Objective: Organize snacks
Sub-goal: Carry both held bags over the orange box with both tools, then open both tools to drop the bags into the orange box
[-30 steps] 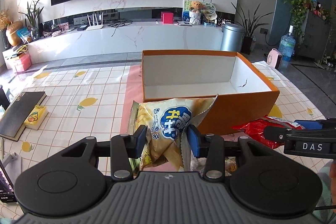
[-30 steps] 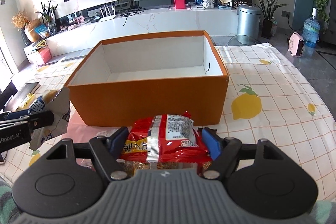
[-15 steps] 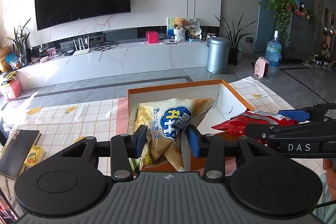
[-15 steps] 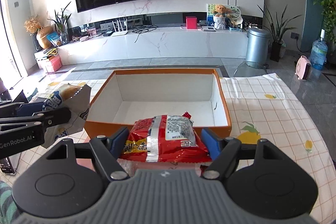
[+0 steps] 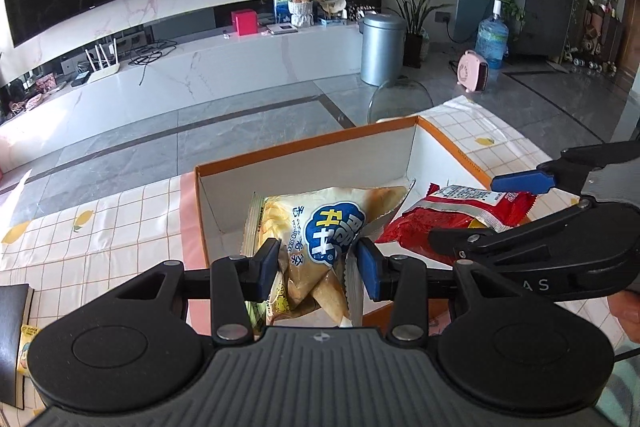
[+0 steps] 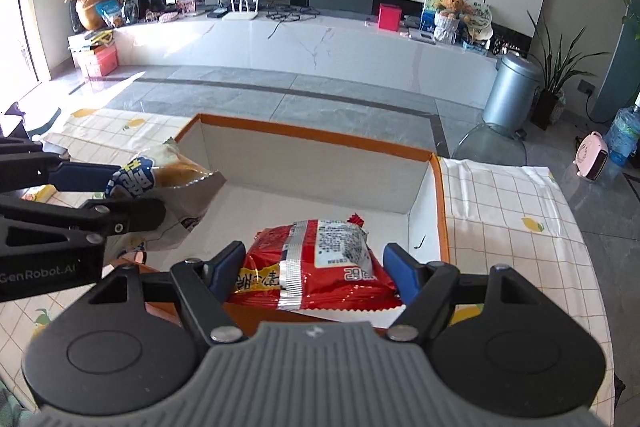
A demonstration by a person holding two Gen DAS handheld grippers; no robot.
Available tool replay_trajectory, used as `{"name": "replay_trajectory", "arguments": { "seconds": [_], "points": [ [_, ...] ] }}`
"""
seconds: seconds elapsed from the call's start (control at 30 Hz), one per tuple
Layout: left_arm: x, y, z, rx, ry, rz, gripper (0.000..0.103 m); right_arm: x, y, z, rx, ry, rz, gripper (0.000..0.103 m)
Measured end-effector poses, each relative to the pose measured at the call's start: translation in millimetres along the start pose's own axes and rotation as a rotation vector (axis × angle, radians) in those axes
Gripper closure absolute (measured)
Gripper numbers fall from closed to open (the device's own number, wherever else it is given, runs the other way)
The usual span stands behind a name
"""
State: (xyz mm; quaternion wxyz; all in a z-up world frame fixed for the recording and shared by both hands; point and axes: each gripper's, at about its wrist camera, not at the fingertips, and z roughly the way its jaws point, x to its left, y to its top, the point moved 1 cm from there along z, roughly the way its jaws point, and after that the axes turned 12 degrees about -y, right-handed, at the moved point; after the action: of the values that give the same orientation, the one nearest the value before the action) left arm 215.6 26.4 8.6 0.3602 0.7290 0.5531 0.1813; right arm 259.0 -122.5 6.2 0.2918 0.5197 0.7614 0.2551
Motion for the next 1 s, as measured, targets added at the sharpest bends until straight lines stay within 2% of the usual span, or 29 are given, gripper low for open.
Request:
{"name": "replay_trajectory", "arguments": {
  "seconds": [0.23,0.5,0.83,1.0],
  "points": [
    [12.0,2.7,41.7,0.115,-0.019,0.032,0.055,4.8,7.3,63.1,0.108,0.008,-0.042,0.030],
    [25.6,5.4,73.9,0.180,0.022,0.086,0.055,10.5,13.6,110.2,0.127,-0.019,-0.083,0.030],
    [41.5,9.1,104.6,0.269,0.052,0.075,0.054,15.5,17.8,137.5,0.195,-0.028,-0.131,0.030],
    [45.1,5.7,112.1,0.319,0.077,0.067,0.053,21.5,20.3,145.9,0.278,-0.011,-0.157,0.030]
  ]
}}
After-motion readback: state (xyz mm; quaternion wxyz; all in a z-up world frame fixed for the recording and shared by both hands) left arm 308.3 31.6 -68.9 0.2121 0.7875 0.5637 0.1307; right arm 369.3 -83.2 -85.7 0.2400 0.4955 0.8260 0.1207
